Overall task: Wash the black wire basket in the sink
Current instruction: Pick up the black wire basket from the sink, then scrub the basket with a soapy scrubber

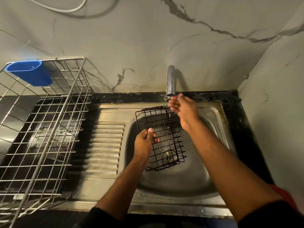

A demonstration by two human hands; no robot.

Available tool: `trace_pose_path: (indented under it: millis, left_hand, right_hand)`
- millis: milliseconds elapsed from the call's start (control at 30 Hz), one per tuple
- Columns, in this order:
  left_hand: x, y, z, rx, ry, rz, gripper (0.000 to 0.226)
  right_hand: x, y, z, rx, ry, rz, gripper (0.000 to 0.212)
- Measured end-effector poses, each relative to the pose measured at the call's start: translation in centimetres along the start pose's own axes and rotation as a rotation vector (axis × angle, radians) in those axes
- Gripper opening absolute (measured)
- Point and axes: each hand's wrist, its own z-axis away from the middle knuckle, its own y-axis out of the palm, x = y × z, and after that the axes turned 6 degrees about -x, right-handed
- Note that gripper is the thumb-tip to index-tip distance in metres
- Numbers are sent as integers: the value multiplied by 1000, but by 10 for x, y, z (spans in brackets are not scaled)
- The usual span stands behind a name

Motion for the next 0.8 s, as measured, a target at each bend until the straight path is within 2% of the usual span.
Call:
trace_pose_path:
  millis: [67, 133, 300, 367, 467, 500, 633, 700, 800]
  left_hand:
    - [1, -2, 2, -12, -10, -13, 34]
    - [0, -3, 4, -8, -21, -29, 33]
    - [-4, -3, 9, 35, -11, 39, 33]
    - [-5, 0, 13, 49, -3, 53, 35]
    - [-5, 9, 23, 87, -8, 56, 36]
    - [-5, 13, 26, 105, -5, 47, 37]
    - [-7, 31, 41, 173, 8, 8, 34]
    - [-7, 41, 47, 197, 6, -3, 30]
    - [-5, 56, 56, 217, 42, -68, 30]
  right_hand:
    - [11, 17, -7, 97, 226, -95, 24]
    - [17, 28, -11, 82, 303, -149, 21]
    - [7, 15, 8, 189, 107, 129, 27]
    - [-1, -6, 20, 149, 33, 202, 31]
    - [-14, -48, 40, 188, -42, 494, 30]
    - [-19, -63, 46, 174, -45, 511, 29]
    - [-26, -121, 67, -98, -168, 599, 21]
    - [-29, -143, 80, -129, -164, 594, 23]
    - [-35, -168, 100, -198, -198, 713, 20]
